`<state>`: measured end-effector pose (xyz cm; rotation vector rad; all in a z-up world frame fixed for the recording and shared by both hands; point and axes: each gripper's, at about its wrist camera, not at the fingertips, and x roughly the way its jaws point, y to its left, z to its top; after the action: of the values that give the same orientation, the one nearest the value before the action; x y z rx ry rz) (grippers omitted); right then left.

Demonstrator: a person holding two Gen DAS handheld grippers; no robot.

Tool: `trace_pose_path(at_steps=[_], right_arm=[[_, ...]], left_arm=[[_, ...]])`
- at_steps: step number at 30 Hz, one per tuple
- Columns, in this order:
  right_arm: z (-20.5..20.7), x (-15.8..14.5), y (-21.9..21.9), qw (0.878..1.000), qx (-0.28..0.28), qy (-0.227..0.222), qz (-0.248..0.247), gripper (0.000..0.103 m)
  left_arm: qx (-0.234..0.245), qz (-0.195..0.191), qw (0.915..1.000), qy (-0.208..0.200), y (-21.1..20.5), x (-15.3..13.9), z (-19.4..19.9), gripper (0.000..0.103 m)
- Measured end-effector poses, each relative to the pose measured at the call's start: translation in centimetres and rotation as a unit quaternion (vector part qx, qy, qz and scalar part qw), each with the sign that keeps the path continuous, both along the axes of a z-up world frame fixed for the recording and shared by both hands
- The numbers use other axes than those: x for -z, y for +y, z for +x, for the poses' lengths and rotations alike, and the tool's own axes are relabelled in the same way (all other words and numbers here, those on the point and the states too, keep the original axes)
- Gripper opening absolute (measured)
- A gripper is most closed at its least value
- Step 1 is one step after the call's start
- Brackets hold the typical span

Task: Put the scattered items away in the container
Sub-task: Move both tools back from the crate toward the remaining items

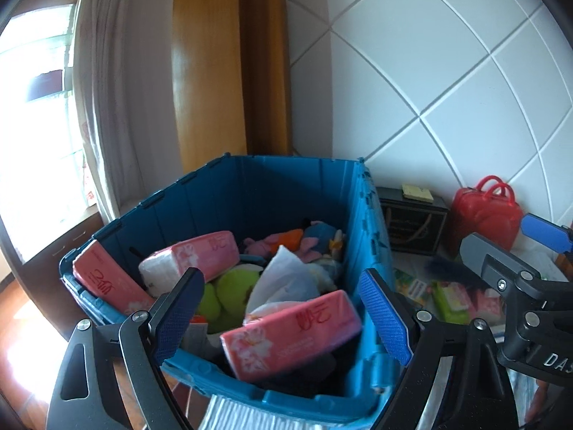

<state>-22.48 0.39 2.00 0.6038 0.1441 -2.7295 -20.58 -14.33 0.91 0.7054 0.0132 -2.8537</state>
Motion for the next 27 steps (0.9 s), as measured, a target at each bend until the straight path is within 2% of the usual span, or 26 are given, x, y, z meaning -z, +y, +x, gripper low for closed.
trace_pose_path(at_steps=[9,14,21,27], right_arm=[[3.0,-0.5,11.2,0.998,0.064,0.004,-0.025,0.099],[4.9,0.6,19.0,0.994,0.106,-0.015,-0.034,0.099],[6.7,6.8,30.9,0.980,0.173,-0.096,-0.034,0.103],[7.0,13.8,36.4,0.961,0.208,-0.181,-0.032,0.103]], left_arm=[[0.064,-0.016,0.9978,0.004,11.0,-0.4,0.9,0.089],[0.094,-0.007,0.9952,-0.027,17.8,1.5,0.9,0.089],[0.111,-0.020,0.9861,-0.122,25.1,9.0,0.9,0.089],[0.125,-0.039,0.9726,-0.192,29.0,14.8,1.2,0.089]])
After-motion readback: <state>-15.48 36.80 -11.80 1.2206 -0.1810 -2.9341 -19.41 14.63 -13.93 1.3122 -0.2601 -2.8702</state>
